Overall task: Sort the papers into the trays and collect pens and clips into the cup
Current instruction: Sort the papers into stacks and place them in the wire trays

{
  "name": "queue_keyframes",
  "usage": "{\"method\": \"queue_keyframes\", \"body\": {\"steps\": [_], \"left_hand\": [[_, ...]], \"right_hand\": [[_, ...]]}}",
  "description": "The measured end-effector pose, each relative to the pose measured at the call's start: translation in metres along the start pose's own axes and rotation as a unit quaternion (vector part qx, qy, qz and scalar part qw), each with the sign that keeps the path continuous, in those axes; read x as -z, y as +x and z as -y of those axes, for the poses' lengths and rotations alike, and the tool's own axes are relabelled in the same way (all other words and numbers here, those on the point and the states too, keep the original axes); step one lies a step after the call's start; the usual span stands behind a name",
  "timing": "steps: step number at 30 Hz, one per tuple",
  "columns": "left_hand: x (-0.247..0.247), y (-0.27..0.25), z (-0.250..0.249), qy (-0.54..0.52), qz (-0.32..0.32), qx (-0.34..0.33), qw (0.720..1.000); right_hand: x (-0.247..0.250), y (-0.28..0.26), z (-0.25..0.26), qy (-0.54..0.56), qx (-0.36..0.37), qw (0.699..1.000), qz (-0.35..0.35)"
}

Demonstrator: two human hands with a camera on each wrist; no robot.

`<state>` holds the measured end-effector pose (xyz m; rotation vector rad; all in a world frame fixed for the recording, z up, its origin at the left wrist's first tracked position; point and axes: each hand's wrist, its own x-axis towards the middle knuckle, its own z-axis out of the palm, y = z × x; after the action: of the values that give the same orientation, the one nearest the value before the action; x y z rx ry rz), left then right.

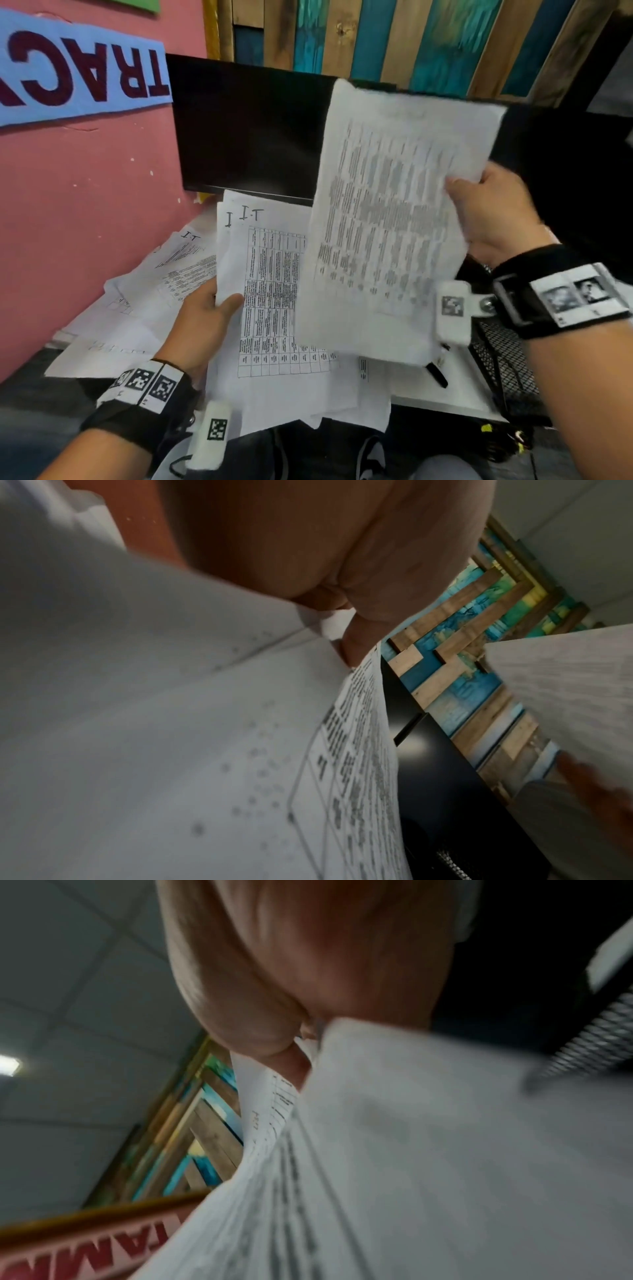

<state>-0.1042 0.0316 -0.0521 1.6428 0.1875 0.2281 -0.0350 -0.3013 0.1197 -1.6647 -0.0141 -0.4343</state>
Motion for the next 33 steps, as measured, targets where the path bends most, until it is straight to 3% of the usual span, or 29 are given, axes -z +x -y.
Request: {"method": "queue_keyframes", "body": {"steps": [6, 9, 13, 18, 25, 29, 33], "left_hand": [[-0.001, -0.006, -0.012, -0.047, 0.028, 0.018, 0.998], [-0.002, -0.010, -0.012, -0.067, 0.039, 0.034, 0.996], [-0.002, -0.010, -0.005, -0.050, -0.005, 0.059, 0.997], [-0.001, -0.007, 0.004, 0.036, 0.050, 0.016, 0.998], [0.020, 0.008, 0.018, 0.032, -0.008, 0.019, 0.999], [0.023, 0.009, 0.025, 0.024, -0.019, 0.029, 0.999], [0.020, 0.007, 0.026, 0.029, -0.007, 0.048, 0.998]], "right_hand": [[-0.048, -0.027, -0.085, 0.001, -0.174, 0.983, 0.065], [-0.067, -0.036, -0.111, 0.008, -0.216, 0.974, 0.075], [-0.090, -0.042, -0.123, 0.026, -0.225, 0.972, 0.063], [-0.100, -0.043, -0.127, 0.004, -0.223, 0.972, 0.067], [-0.051, -0.027, -0.151, -0.085, -0.262, 0.961, 0.008], [-0.026, -0.026, -0.159, -0.161, -0.318, 0.933, 0.058], [-0.027, -0.028, -0.166, -0.171, -0.321, 0.927, 0.093]]}}
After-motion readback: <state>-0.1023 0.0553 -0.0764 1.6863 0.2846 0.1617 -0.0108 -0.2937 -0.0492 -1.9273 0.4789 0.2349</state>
